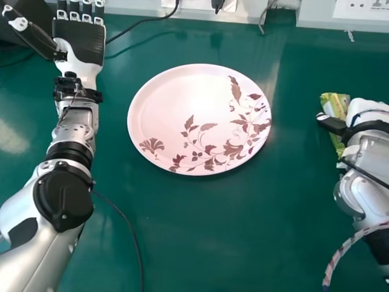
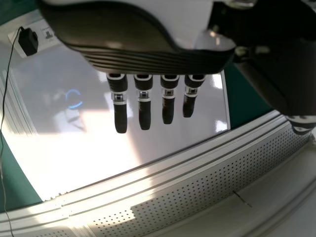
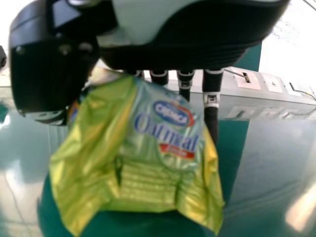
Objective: Pick up biscuit and place it in the plate
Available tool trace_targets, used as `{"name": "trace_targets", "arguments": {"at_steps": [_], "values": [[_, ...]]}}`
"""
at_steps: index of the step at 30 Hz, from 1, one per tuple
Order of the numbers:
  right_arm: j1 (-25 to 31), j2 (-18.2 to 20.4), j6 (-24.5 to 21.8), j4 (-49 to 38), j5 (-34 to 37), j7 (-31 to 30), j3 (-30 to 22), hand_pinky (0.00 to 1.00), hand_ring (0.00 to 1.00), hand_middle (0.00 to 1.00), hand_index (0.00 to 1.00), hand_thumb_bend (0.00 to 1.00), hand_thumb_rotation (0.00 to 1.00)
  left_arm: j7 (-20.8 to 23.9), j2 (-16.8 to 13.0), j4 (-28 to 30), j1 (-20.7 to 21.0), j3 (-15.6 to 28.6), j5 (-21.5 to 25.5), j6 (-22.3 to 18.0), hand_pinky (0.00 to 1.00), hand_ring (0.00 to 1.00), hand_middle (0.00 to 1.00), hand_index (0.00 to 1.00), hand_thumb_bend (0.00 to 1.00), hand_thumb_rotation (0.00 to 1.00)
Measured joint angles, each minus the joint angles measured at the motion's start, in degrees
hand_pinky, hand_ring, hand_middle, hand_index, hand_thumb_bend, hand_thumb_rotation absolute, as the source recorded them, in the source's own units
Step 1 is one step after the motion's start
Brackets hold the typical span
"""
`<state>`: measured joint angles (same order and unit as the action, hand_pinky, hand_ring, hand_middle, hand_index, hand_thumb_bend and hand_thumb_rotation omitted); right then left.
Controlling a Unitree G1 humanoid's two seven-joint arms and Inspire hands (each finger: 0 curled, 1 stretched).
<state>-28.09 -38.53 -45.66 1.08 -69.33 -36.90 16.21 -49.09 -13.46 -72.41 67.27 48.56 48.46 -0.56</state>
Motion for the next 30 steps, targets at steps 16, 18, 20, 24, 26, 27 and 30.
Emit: {"name": "trace_targets", "arguments": {"at_steps": [16, 18, 20, 24, 26, 27, 30], "values": [[2.0, -1.7, 2.2, -3.9, 0.8, -3.5, -2.3, 0.30, 0.44, 0.77, 0.86, 0.47, 0.00, 0.4, -0.4, 0.0, 0.2, 2.1, 3.2, 5.5, 0.79, 0.90, 0.96, 1.00, 1.00, 0.46], [2.1, -1.7, 2.2, -4.3, 0.8, -3.8, -2.5, 0.25, 0.44, 0.72, 0.83, 0.47, 0.00, 1.0, -0.4, 0.0, 0.3, 2.6, 4.1, 6.5, 0.78, 0.90, 0.96, 1.00, 1.00, 0.45], [2.3, -1.7, 2.2, -4.7, 0.8, -4.1, -2.7, 0.21, 0.44, 0.66, 0.79, 0.47, 0.00, 2.0, -0.4, 0.0, 0.5, 2.9, 4.5, 7.0, 0.76, 0.89, 0.96, 1.00, 1.00, 0.45], [2.5, -1.7, 2.2, -5.4, 0.9, -4.8, -3.1, 0.15, 0.44, 0.52, 0.79, 0.49, 0.00, 2.9, -0.4, 0.0, 0.8, 3.9, 5.2, 8.1, 0.76, 0.89, 0.96, 1.00, 1.00, 0.45], [2.6, -1.7, 2.2, -6.0, 0.9, -5.1, -3.4, 0.13, 0.44, 0.49, 0.82, 0.50, 0.00, 3.0, -0.4, 0.0, 0.9, 4.3, 6.1, 9.1, 0.75, 0.90, 0.96, 1.00, 1.00, 0.46], [2.7, -1.7, 2.2, -6.1, 1.0, -5.2, -3.5, 0.13, 0.44, 0.48, 0.81, 0.50, 0.00, 3.0, -0.4, 0.0, 0.9, 4.5, 6.4, 9.5, 0.75, 0.90, 0.96, 1.00, 1.00, 0.46], [2.8, -1.7, 2.2, -6.5, 1.0, -5.6, -3.7, 0.11, 0.22, 0.48, 0.75, 0.52, 0.00, 3.3, -0.4, 0.0, 1.0, 4.7, 6.6, 9.0, 0.74, 0.89, 0.96, 1.00, 1.00, 0.46]]}}
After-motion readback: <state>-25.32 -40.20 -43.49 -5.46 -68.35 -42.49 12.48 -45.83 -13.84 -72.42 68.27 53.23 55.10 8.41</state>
